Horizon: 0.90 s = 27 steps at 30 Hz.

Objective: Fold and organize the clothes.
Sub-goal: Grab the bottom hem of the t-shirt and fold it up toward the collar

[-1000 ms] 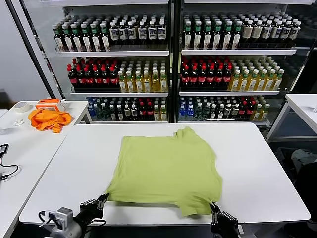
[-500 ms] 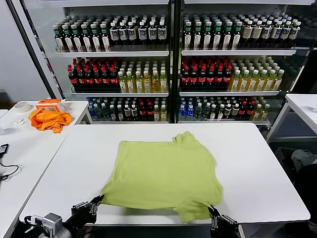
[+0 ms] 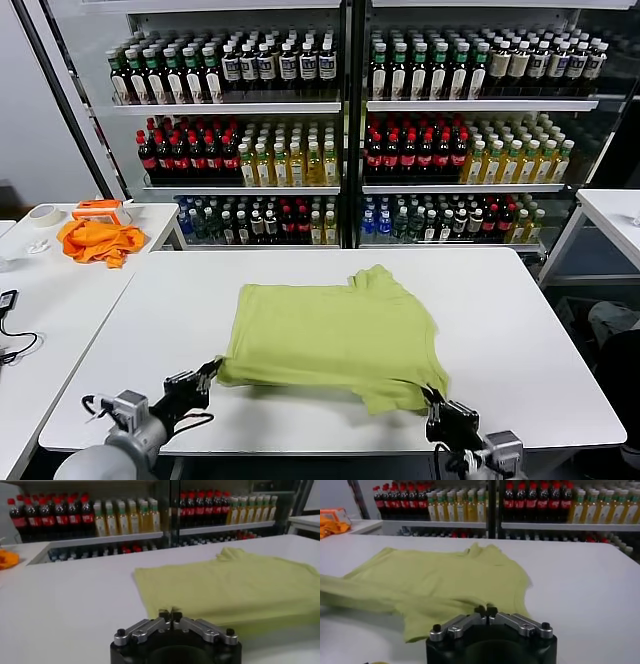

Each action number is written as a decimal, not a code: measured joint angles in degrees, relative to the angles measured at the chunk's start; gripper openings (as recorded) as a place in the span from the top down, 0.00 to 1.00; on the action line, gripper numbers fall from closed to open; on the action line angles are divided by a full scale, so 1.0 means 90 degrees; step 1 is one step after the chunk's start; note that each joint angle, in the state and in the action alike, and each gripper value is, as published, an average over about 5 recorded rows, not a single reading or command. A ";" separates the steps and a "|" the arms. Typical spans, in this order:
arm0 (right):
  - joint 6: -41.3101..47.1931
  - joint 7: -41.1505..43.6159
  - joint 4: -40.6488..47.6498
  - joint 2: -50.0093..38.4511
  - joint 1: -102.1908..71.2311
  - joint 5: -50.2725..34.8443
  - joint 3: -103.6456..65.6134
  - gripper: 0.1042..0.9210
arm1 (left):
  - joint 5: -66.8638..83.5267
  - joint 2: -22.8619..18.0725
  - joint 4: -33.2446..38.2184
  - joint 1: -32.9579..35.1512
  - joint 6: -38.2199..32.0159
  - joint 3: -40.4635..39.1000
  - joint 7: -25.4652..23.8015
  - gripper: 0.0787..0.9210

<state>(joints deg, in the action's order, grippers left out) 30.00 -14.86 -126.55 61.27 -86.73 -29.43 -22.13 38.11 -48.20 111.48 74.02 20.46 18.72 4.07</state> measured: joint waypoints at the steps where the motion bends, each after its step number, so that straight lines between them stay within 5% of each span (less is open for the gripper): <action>1: 0.0013 0.0000 0.0069 0.0015 0.0074 -0.0011 0.0017 1.00 | -0.0017 -0.0015 -0.0075 -0.0104 -0.0014 -0.0068 -0.0019 0.99; 27: 0.0137 0.0102 0.1121 0.0220 0.1010 -0.0007 0.0346 0.97 | -0.0492 -0.0426 -0.1556 -0.1598 -0.0108 -0.1160 -0.0074 0.97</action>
<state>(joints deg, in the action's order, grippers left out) 31.23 -13.94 -116.46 63.25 -77.64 -29.49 -19.02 33.69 -52.03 97.47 59.64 19.49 8.28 3.41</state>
